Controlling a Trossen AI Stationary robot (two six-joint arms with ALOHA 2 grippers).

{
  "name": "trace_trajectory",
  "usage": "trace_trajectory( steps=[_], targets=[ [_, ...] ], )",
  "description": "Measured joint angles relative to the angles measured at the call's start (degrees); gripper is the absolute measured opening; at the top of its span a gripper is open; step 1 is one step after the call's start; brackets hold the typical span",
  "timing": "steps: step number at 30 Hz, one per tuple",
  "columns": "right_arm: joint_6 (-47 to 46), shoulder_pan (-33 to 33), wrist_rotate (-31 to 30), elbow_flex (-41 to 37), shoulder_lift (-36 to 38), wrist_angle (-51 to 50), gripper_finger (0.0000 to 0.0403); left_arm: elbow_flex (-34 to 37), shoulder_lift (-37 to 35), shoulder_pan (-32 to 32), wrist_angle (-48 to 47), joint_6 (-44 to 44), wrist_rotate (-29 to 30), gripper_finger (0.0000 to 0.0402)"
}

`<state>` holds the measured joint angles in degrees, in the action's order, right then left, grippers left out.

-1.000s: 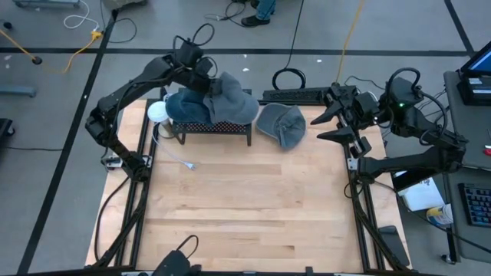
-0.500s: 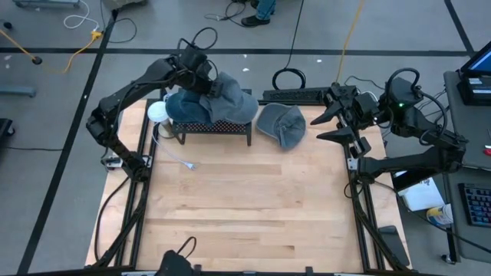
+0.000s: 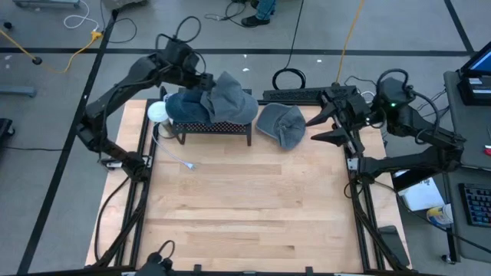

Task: Pick & Place hat
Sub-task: Stack the gray cap on the other gray cap on the shelf

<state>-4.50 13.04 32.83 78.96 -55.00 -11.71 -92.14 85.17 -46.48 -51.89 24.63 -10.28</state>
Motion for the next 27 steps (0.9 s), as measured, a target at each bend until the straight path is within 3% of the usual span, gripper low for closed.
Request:
trace_trajectory(
  steps=[4,12,18,22,27],
  targets=[
    [1.4,0.0,-2.5,0.0,-1.0,-2.9,0.0160,0.0,-3.0,0.0,0.1,-0.1,0.0,0.0341],
    [0.9,0.0,-24.7,0.0,-3.3,-13.8,0.0163,0.0,-9.2,0.0,0.3,-0.2,0.0,0.0334],
    [1.1,0.0,-35.5,0.0,-7.8,-18.1,0.0215,0.0,-13.2,0.0,0.4,0.1,-0.2,0.0317],
    [7.6,0.0,-42.6,0.0,-12.7,-23.2,0.0246,0.0,-15.6,0.0,0.7,0.1,-0.2,0.0308],
    [16.2,-0.6,-50.4,-1.3,-19.7,-26.3,0.0253,0.0,-17.9,0.0,3.1,0.5,-0.3,0.0303]
  ],
)
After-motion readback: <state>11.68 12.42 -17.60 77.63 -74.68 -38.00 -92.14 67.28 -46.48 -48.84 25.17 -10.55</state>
